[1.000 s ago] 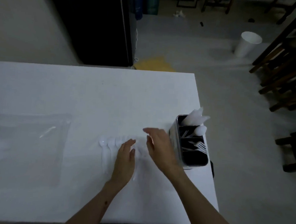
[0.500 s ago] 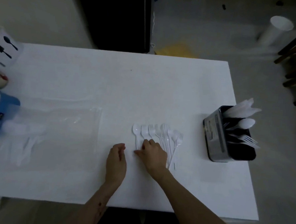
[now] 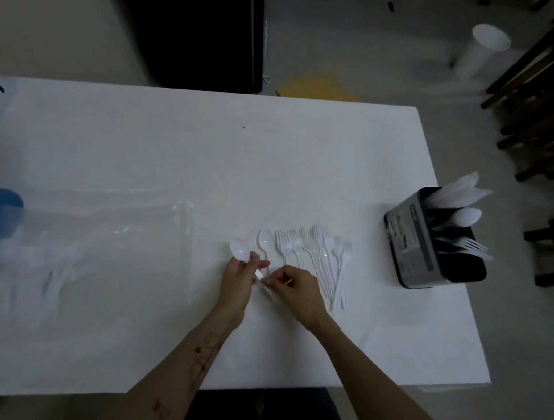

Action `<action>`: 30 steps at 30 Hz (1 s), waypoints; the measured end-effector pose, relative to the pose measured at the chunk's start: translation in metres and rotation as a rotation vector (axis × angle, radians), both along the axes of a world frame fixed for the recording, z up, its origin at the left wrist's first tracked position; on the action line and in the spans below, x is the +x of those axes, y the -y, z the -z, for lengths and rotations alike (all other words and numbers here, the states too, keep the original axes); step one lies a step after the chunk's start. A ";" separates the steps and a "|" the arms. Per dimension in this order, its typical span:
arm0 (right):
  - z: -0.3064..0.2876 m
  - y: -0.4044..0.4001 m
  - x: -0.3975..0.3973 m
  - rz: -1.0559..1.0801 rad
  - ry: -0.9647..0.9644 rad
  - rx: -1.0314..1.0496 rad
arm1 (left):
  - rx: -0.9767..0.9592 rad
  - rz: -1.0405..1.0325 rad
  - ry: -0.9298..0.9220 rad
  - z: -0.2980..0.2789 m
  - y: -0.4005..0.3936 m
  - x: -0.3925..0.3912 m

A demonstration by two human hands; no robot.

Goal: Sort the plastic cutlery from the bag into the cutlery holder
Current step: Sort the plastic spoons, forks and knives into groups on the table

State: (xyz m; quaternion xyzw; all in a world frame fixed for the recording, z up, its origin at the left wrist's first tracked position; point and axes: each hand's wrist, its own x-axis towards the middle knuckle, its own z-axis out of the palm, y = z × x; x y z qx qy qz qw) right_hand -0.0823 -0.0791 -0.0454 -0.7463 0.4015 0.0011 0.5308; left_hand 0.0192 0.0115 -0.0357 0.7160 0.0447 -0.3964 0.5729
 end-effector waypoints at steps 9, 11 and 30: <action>0.004 -0.006 0.021 0.023 -0.338 -0.284 | 0.017 -0.209 -0.164 0.004 -0.011 0.014; 0.001 -0.003 0.020 0.137 -0.217 -0.136 | -0.058 -0.225 -0.255 0.003 -0.013 0.014; 0.043 0.013 -0.042 -0.278 -0.148 -0.895 | -0.089 -0.197 -0.249 -0.006 0.016 -0.007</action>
